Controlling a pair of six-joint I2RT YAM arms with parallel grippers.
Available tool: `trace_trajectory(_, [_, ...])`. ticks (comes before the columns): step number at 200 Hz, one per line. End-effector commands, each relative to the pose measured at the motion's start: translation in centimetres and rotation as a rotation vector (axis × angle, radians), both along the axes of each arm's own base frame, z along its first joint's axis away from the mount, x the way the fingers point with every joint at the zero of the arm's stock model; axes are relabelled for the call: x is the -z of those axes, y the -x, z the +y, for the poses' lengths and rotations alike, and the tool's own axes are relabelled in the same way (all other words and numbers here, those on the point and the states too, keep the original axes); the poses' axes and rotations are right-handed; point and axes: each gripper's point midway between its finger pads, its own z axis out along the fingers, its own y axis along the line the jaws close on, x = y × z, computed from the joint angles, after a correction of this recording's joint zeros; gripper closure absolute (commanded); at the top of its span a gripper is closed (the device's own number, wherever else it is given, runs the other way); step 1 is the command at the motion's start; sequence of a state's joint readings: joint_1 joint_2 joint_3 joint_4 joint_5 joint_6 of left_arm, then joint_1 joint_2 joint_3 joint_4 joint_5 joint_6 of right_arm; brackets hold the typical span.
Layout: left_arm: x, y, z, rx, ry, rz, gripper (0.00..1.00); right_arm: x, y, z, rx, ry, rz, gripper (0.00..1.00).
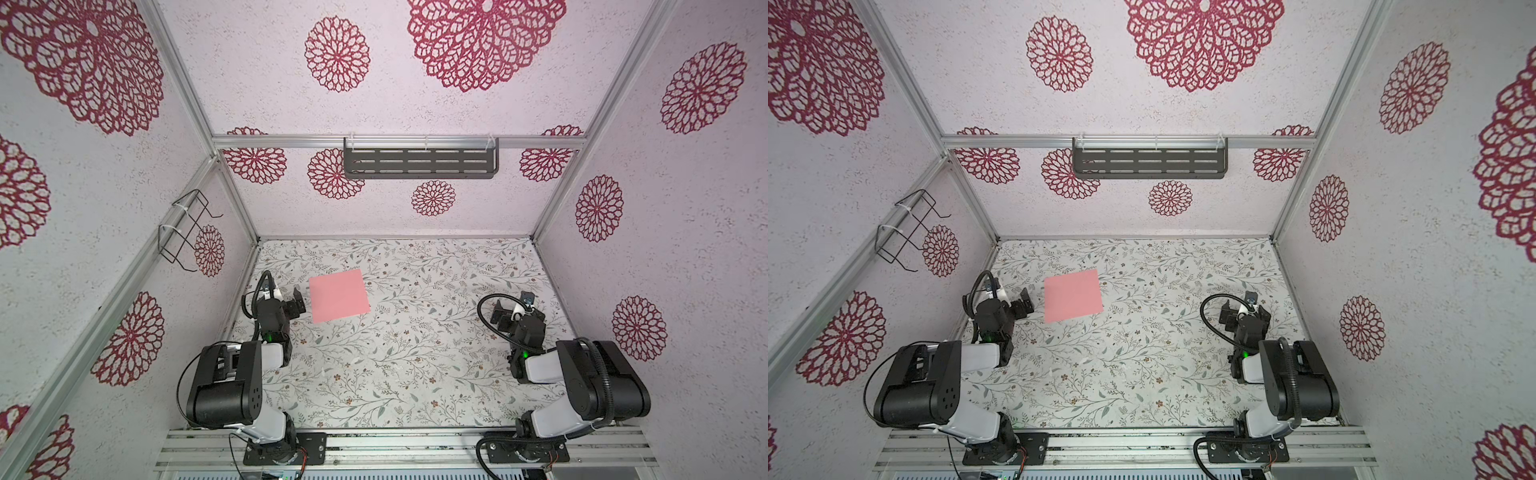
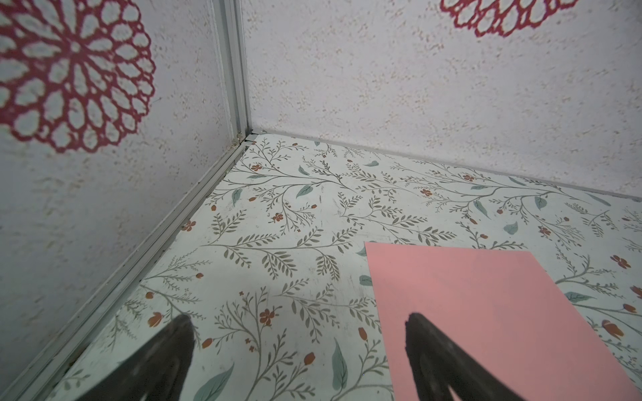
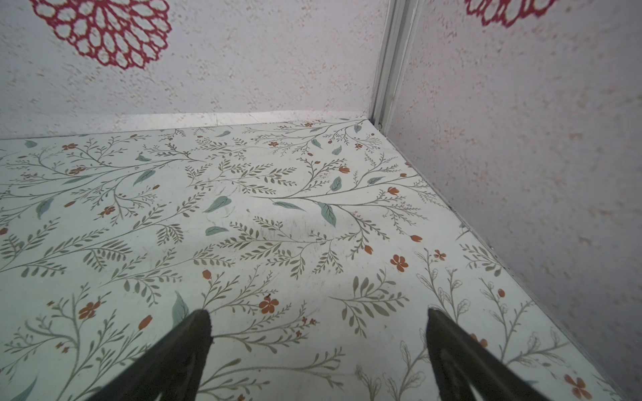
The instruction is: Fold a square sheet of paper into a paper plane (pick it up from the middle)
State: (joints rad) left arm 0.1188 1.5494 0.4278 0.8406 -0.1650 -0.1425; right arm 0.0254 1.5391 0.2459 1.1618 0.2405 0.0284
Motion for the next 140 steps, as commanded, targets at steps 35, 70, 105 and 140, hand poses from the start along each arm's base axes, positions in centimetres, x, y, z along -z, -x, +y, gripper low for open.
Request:
trace_trajectory(35, [-1.1, 0.1, 0.3, -0.002, -0.010, -0.035, 0.03, -2.5, -1.1, 0.3, -0.012, 0.004, -0.019, 0.01])
trace_trajectory(70, [-4.1, 1.4, 1.6, -0.109, -0.004, -0.043, 0.03, -5.3, -1.2, 0.8, -0.009, 0.014, -0.017, 0.01])
trace_trajectory(105, [-8.7, 1.3, 1.0, -0.159, 0.124, -0.113, 0.03, -9.1, -0.8, 1.6, 0.003, -0.150, -0.078, 0.01])
trace_trajectory(140, [-8.7, -1.9, -3.9, -0.015, 0.425, 0.030, 0.03, -8.8, -2.1, 4.1, -0.031, -0.320, 0.020, 0.01])
